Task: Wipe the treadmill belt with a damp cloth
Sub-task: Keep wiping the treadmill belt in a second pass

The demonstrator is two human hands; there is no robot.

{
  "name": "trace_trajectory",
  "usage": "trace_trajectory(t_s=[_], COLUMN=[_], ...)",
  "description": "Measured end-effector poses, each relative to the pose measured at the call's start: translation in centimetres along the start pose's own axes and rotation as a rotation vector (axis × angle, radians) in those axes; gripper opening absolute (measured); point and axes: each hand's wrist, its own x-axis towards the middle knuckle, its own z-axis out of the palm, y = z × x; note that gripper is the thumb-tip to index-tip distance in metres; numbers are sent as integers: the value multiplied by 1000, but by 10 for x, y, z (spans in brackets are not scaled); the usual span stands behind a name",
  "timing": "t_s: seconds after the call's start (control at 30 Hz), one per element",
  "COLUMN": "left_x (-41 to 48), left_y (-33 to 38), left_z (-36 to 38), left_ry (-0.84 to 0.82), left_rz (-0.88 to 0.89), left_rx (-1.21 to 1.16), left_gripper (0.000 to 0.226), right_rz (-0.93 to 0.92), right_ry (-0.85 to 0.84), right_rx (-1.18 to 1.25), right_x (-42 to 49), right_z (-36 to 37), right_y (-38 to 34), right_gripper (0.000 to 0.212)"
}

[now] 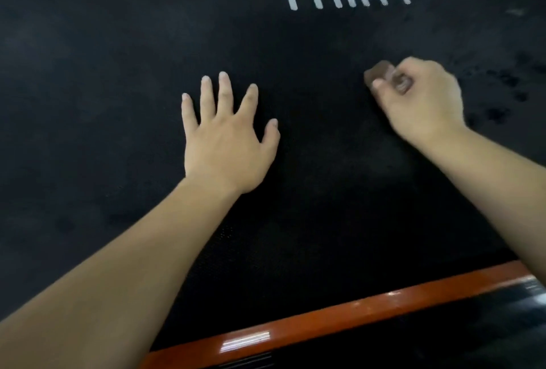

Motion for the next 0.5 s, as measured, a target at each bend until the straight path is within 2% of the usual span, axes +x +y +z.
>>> trace_trajectory(t_s=[0.03, 0.17, 0.2, 0.3, 0.37, 0.47, 0.5], left_x=[0, -4, -3, 3, 5, 4, 5], left_y=[0, 9, 16, 45, 61, 71, 73], left_z=[0, -2, -3, -5, 2, 14, 14], left_ry=[13, 106, 104, 27, 22, 74, 73], left_rz=[-4, 55, 51, -70, -141, -175, -183], left_rx=[3, -35, -79, -195, -214, -140, -112], left_gripper=[69, 58, 53, 49, 52, 56, 57], right_rz=[-38, -496, -479, -198, -326, -694, -718], right_ry=[6, -143, -126, -31, -37, -269, -267], right_rx=[-37, 34, 8, 19, 21, 147, 117], right_x=[-8, -60, -50, -16, -38, -84, -75], right_z=[4, -2, -8, -12, -10, -16, -19], right_y=[-4, -9, 1, 24, 19, 17, 25], right_gripper=[27, 32, 32, 33, 31, 33, 33])
